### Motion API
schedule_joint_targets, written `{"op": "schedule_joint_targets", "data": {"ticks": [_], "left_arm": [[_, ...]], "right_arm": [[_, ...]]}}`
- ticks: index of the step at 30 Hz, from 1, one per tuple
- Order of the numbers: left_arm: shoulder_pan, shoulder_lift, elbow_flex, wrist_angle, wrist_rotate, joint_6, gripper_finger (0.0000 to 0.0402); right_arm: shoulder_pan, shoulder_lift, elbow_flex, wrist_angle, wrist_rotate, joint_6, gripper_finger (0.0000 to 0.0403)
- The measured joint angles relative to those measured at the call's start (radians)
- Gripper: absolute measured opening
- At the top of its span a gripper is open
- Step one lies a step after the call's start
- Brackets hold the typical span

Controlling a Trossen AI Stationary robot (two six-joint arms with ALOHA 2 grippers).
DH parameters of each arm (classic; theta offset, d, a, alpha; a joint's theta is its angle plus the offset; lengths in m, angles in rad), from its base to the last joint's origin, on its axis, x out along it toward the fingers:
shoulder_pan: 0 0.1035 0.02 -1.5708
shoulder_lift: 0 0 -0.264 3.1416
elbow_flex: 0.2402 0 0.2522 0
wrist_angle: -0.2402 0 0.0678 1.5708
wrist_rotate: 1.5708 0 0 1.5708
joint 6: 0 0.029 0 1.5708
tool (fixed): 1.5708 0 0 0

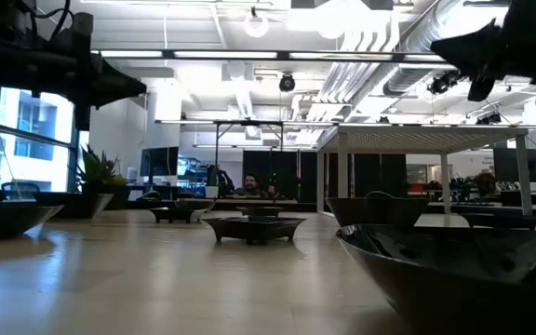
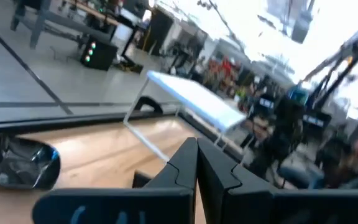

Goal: Pick & Place Mini shaped plates
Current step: Put the square plate on the shelf

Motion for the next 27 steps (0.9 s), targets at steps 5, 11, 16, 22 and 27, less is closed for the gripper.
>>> {"op": "schedule_joint_targets", "data": {"ticks": [5,11,16,22,27], "left_arm": [[0.0,0.063,0.002,0.075,-0.004,0.04,0.0],[0.0,0.1,0.002,0.065,-0.02,0.04,0.0],[0.0,0.123,0.002,0.064,-0.079,0.04,0.0001],[0.0,0.128,0.002,0.065,-0.094,0.079,0.0001],[0.0,0.128,0.002,0.066,-0.144,0.124,0.0001]], "right_arm": [[0.0,0.0,0.0,0.109,0.028,0.039,0.0012],[0.003,0.018,0.064,0.085,0.055,0.069,0.0006],[0.024,0.182,0.289,-0.328,0.101,0.133,0.0002],[0.086,0.488,0.53,-0.677,0.013,0.334,0.0001],[0.178,0.674,0.616,-0.867,-0.009,0.517,0.0001]]}}
